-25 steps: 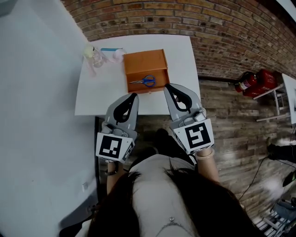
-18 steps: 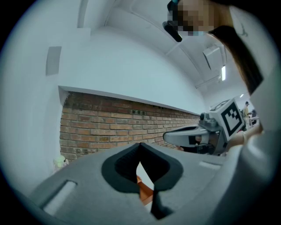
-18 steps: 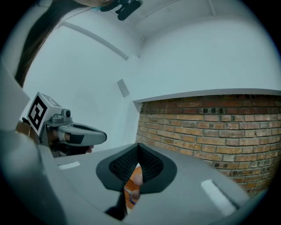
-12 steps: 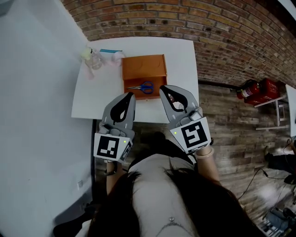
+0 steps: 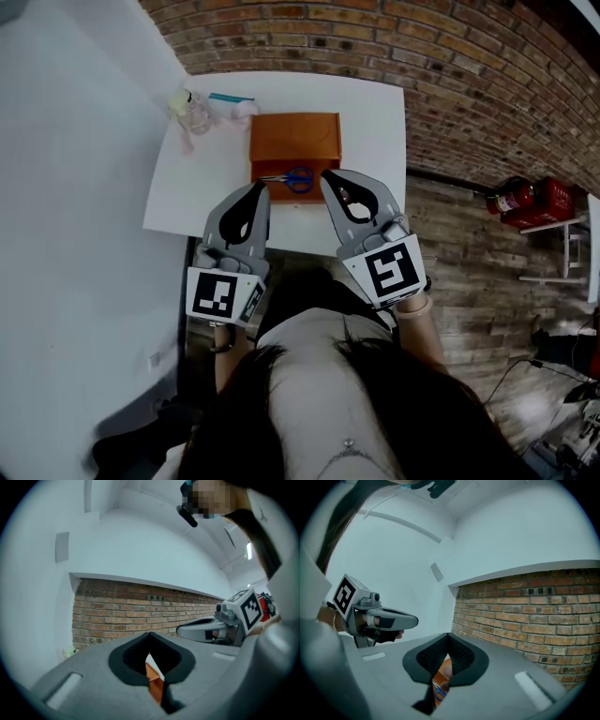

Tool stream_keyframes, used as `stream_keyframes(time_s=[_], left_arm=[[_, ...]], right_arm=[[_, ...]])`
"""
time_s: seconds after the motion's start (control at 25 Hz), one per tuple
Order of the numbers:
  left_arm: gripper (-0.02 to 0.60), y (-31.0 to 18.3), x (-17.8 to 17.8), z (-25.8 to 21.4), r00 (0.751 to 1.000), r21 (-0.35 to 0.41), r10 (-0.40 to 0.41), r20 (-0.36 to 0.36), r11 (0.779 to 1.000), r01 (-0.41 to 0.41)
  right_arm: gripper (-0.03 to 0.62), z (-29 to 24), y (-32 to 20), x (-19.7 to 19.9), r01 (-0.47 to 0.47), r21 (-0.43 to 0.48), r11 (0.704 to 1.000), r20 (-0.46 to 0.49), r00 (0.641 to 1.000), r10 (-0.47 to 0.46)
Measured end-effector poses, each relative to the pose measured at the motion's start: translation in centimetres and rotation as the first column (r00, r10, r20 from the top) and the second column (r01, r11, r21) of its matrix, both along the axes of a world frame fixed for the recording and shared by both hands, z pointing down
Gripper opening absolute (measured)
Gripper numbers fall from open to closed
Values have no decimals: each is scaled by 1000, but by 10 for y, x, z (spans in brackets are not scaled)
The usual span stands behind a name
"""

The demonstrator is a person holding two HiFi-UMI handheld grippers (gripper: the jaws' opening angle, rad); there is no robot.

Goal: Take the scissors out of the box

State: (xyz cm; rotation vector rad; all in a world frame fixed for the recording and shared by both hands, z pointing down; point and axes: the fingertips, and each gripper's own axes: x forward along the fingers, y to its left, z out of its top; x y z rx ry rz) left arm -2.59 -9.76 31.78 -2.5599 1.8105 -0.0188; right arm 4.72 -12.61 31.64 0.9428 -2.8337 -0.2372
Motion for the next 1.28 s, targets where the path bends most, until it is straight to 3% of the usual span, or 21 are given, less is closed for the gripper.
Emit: stream_keyframes(time_s=[0.32,1.28], left_arm=[[0,-5,-8,0,1000,-12,-20,11,1000,20],[0,-66,-45,-5,999,3,48,-6,999,-48]], right_arm=[[8,4,-10,-7,29,-14,999,-9,1000,-29],[8,14,-69,-51,37,-33,999,-54,998,-39]])
